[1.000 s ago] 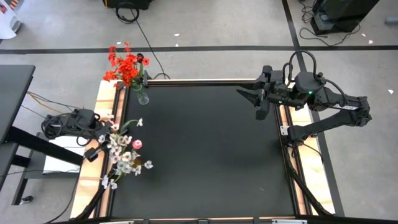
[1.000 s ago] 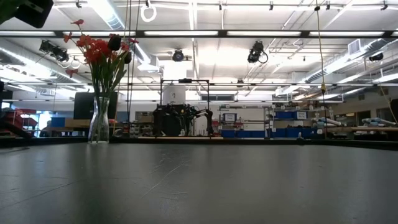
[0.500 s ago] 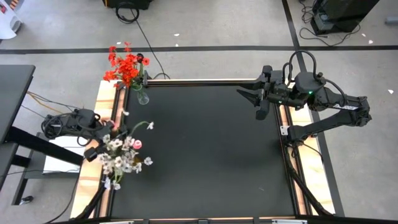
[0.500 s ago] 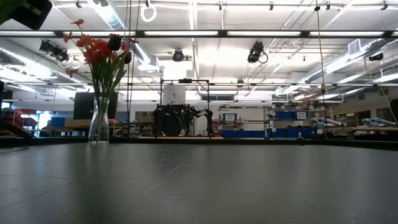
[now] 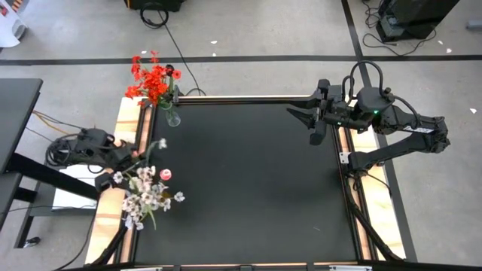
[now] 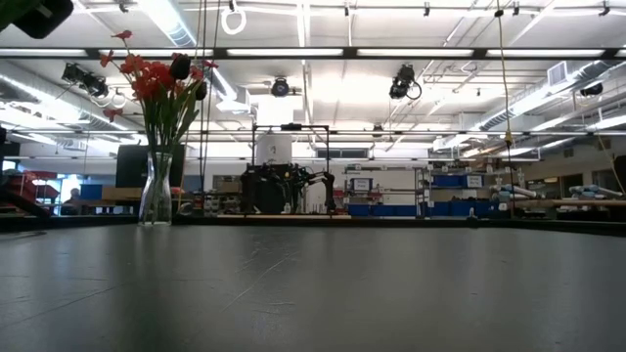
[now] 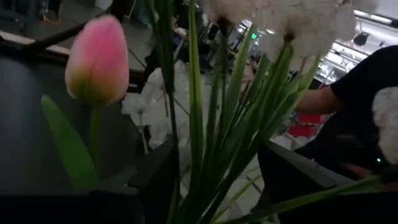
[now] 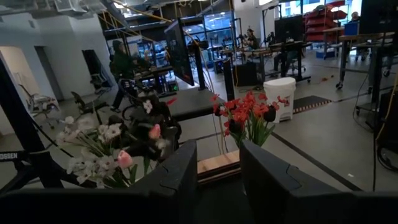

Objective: Sort flowers into vase by color
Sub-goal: Put the white flowers into the yellow vase

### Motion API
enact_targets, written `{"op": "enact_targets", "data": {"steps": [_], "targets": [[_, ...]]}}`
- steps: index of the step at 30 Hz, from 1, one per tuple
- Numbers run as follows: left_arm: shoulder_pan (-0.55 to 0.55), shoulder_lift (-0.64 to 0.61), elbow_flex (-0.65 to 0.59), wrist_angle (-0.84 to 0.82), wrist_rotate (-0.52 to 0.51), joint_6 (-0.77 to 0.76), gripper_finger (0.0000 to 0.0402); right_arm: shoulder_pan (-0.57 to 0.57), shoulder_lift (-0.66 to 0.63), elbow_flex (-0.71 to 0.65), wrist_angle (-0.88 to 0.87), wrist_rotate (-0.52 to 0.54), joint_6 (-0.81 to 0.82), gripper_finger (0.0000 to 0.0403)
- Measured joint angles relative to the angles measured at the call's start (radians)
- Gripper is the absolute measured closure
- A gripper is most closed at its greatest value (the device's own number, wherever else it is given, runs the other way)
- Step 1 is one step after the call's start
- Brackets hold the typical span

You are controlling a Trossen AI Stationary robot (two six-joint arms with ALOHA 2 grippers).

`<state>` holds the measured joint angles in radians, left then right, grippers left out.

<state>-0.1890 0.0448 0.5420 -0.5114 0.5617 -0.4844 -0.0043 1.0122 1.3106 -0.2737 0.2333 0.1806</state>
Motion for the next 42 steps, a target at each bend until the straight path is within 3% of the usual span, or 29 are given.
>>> {"op": "enact_targets", "data": {"steps": [7, 17, 23, 27, 36, 42], "targets": [[0.000, 0.000, 0.062, -0.080, -0.056, 0.023, 0.0215, 0.000, 0.000, 0.000, 0.000, 0.000, 0.000, 0.0273], [0.000, 0.000, 0.107, -0.332, -0.089, 0.022, 0.0290, 0.000, 0.000, 0.000, 0.001, 0.000, 0.000, 0.0273], [0.000, 0.000, 0.181, -0.331, -0.095, 0.080, 0.0317, 0.000, 0.000, 0.000, 0.003, 0.000, 0.000, 0.0273], [0.000, 0.000, 0.220, -0.331, -0.112, 0.141, 0.0295, 0.000, 0.000, 0.000, 0.003, 0.000, 0.000, 0.0273], [0.000, 0.000, 0.225, -0.331, -0.148, 0.154, 0.0192, 0.000, 0.000, 0.000, 0.003, 0.000, 0.000, 0.0273], [0.000, 0.000, 0.225, -0.280, -0.159, 0.114, 0.0169, 0.000, 0.000, 0.000, 0.003, 0.000, 0.000, 0.0273]]}}
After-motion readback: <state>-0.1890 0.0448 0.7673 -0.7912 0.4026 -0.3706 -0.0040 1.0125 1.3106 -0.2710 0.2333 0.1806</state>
